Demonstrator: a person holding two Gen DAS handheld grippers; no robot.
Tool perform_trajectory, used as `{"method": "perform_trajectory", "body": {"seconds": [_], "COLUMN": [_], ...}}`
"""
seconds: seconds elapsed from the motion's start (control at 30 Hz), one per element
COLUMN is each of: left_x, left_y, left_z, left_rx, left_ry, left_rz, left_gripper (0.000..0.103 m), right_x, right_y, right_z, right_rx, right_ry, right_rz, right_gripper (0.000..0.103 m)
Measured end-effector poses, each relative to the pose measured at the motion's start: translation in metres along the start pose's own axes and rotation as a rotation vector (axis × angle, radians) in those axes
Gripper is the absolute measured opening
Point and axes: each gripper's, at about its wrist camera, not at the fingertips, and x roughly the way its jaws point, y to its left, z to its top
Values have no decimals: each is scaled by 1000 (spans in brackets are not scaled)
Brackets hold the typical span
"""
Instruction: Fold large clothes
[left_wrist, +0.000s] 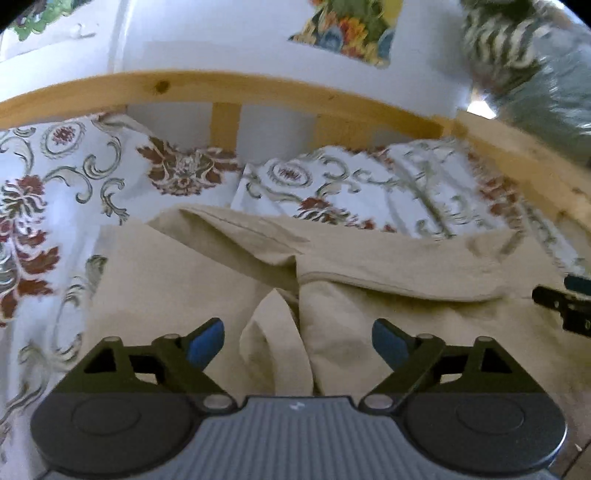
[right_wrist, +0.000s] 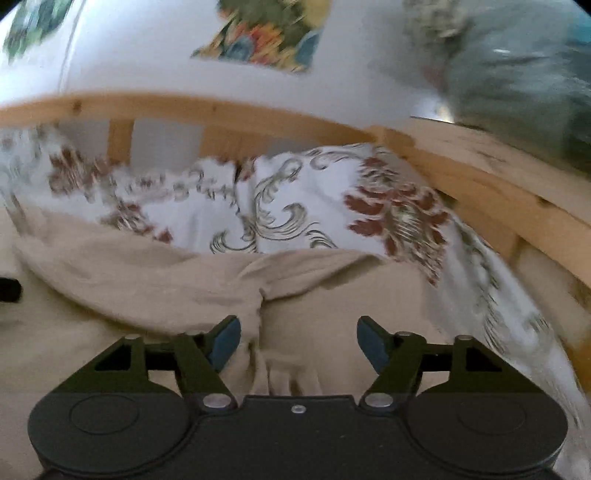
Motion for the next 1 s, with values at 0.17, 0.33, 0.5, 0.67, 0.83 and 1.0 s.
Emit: {"method": "perform_trajectory", "body": {"seconds": [0.17, 0.33, 0.5, 0.67, 0.83, 1.0], "left_x": [0, -10, -57, -118, -170, -209], "left_y": [-17, -16, -11, -18, -38, -64], "left_z": [-27, -28, -29, -43, -69, -102], "left_rx": [155, 76, 85, 159, 193, 296], "left_ry": [121, 170, 136, 82, 142, 177], "left_rz": [91, 116, 106, 89, -1, -131], "left_gripper": [96, 97, 100, 102, 102, 102], "right_x": [-13, -23, -73, -129, -193, -241], "right_y": [3, 5, 2, 8, 30, 55], "right_z": [-46, -40, -35, -51, -71, -93], "right_rx": [-45, -40, -39, -98, -246, -478], "right_ry": [85, 69, 14, 49, 126, 218], "right_rz": [-33, -20, 76, 235, 356, 495], "right_gripper": [86, 86, 98, 102, 102, 102]}}
